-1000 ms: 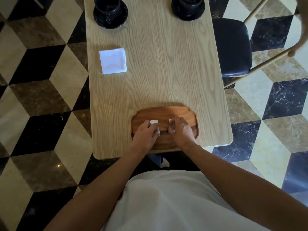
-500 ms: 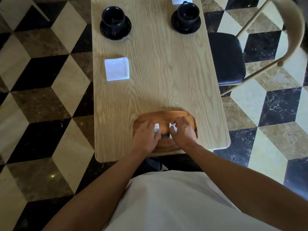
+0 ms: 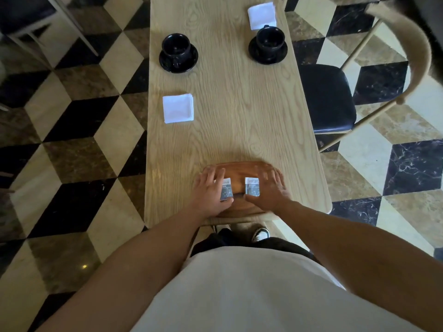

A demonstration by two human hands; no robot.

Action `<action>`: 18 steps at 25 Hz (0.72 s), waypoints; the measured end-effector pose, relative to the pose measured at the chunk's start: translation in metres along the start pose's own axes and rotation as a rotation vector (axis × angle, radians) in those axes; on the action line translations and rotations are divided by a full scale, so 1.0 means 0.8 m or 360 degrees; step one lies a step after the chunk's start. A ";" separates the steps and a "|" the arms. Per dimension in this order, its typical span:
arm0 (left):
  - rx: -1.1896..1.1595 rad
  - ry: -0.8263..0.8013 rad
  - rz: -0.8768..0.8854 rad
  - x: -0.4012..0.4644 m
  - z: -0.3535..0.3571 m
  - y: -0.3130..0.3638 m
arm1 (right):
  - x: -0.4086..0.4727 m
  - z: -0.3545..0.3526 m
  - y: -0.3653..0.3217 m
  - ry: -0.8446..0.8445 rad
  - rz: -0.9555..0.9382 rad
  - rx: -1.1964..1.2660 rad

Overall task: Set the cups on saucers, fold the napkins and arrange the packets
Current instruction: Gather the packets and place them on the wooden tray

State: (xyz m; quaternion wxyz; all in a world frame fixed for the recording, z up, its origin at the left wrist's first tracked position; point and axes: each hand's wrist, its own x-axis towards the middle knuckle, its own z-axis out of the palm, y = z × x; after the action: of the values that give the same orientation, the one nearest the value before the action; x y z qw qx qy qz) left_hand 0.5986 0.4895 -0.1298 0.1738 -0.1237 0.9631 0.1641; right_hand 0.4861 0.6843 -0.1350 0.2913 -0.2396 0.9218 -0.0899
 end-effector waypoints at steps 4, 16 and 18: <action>0.0052 -0.0033 -0.0148 -0.016 -0.010 0.007 | 0.001 -0.006 0.003 -0.0061 -0.0095 -0.0069; 0.0094 -0.0168 -0.0240 -0.016 -0.044 0.048 | -0.015 -0.055 -0.010 -0.0346 0.0041 -0.0256; 0.0021 -0.0343 -0.0231 -0.002 -0.078 0.040 | -0.004 -0.090 -0.025 -0.0477 0.0087 -0.0328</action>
State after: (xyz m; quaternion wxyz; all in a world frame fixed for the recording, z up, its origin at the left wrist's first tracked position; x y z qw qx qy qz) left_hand 0.5721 0.4968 -0.0656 0.2885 -0.1736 0.9284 0.1570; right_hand 0.4542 0.6701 -0.0687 0.4017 -0.2536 0.8786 0.0497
